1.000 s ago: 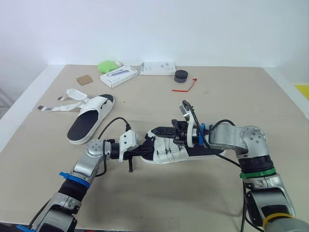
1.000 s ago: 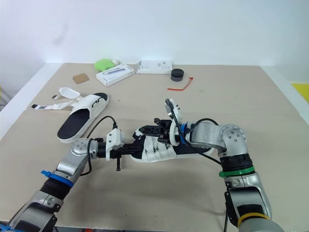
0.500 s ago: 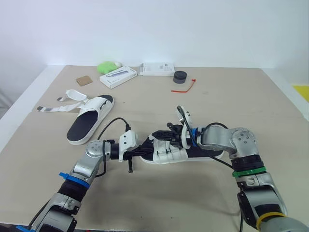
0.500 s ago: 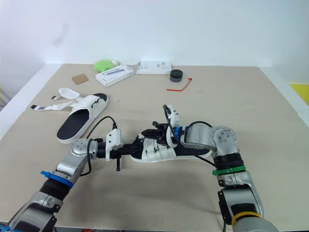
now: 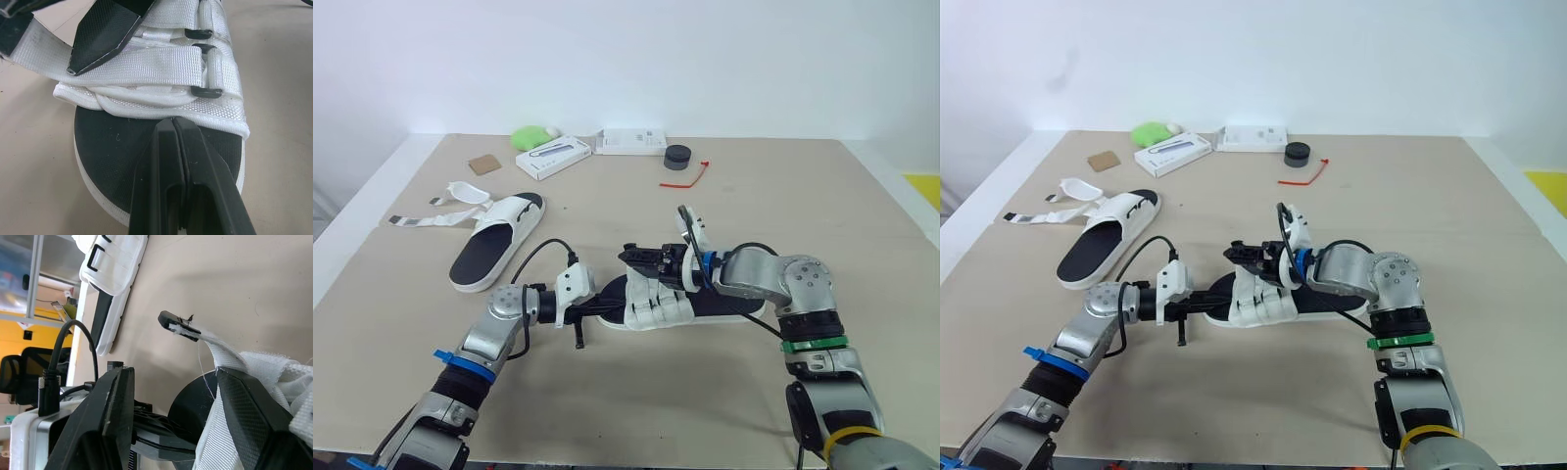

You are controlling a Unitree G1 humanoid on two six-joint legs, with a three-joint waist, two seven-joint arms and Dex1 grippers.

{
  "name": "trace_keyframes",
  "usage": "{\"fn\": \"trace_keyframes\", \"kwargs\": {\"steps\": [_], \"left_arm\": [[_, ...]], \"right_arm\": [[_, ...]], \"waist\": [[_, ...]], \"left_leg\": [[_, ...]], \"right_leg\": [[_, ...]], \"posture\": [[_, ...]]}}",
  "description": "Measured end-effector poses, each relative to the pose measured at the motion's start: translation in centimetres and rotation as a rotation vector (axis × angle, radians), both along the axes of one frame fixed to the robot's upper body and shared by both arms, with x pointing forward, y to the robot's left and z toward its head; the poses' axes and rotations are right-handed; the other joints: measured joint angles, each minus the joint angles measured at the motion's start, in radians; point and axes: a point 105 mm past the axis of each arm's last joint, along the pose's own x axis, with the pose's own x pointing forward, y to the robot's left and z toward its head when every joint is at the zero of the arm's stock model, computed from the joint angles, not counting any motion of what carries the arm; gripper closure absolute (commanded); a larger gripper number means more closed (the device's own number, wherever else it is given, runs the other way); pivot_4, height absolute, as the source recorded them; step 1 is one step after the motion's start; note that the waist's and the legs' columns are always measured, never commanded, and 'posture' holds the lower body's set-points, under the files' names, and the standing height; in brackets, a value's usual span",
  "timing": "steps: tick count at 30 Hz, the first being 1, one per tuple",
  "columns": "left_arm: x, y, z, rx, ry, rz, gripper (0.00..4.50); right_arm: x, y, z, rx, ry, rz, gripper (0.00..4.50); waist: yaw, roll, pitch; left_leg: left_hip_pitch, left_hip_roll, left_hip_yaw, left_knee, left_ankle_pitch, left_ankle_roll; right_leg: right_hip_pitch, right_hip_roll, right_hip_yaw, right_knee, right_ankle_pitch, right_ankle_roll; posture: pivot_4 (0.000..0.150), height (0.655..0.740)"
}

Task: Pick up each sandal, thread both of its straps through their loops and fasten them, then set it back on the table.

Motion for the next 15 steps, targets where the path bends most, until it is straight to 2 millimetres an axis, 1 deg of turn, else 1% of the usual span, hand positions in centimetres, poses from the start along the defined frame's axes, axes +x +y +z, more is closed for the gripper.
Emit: {"fn": "trace_keyframes", "kwargs": {"steps": [4,8,10,12,13,15], "left_arm": [[0.0,-0.1,0.0,-0.004,0.000,0.000,4.50],[-0.1,-0.4,0.1,-0.014,0.001,-0.005,4.50],[0.0,-0.6,0.2,-0.018,-0.002,-0.009,4.50],[-0.1,-0.7,0.2,-0.021,-0.003,-0.016,4.50],[-0.2,-0.7,0.3,-0.022,-0.002,-0.023,4.50],[-0.3,-0.7,0.3,-0.019,-0.006,-0.033,4.50]], "right_arm": [[0.1,-0.1,0.5,-0.074,-0.057,0.020,1.55],[0.8,-0.1,1.4,-0.137,-0.113,0.017,1.55],[1.5,-0.2,2.3,-0.169,-0.155,0.007,1.55],[2.8,-1.4,4.4,-0.208,-0.230,-0.051,1.55],[3.8,-3.3,6.2,-0.212,-0.281,-0.126,1.55],[4.3,-5.7,8.5,-0.189,-0.345,-0.202,1.55]], "waist": [[0.001,0.001,0.001],[0.001,0.001,0.002],[0.001,0.003,0.005],[0.003,0.005,0.007],[0.005,0.005,0.007],[0.003,0.003,0.005]], "left_leg": [[-0.001,-0.001,0.000,0.000,0.000,0.000],[-0.002,-0.001,0.001,0.000,0.000,0.000],[-0.003,-0.001,0.001,0.000,0.001,0.001],[-0.004,-0.002,0.001,0.000,0.001,0.001],[-0.004,-0.002,0.001,0.000,0.001,0.001],[-0.004,-0.002,0.001,-0.002,0.000,0.001]], "right_leg": [[0.000,-0.001,0.000,0.000,0.000,0.000],[-0.001,-0.001,0.000,0.000,0.000,0.000],[-0.002,-0.001,0.000,0.000,0.001,0.001],[-0.003,-0.001,0.000,0.000,0.001,0.001],[-0.003,-0.001,0.000,0.000,0.000,0.001],[-0.002,-0.001,0.000,0.000,-0.003,0.001]], "posture": [[0.150,0.7400],[0.150,0.7400],[0.150,0.7400],[0.150,0.7400],[0.150,0.7400],[0.150,0.7400]]}}
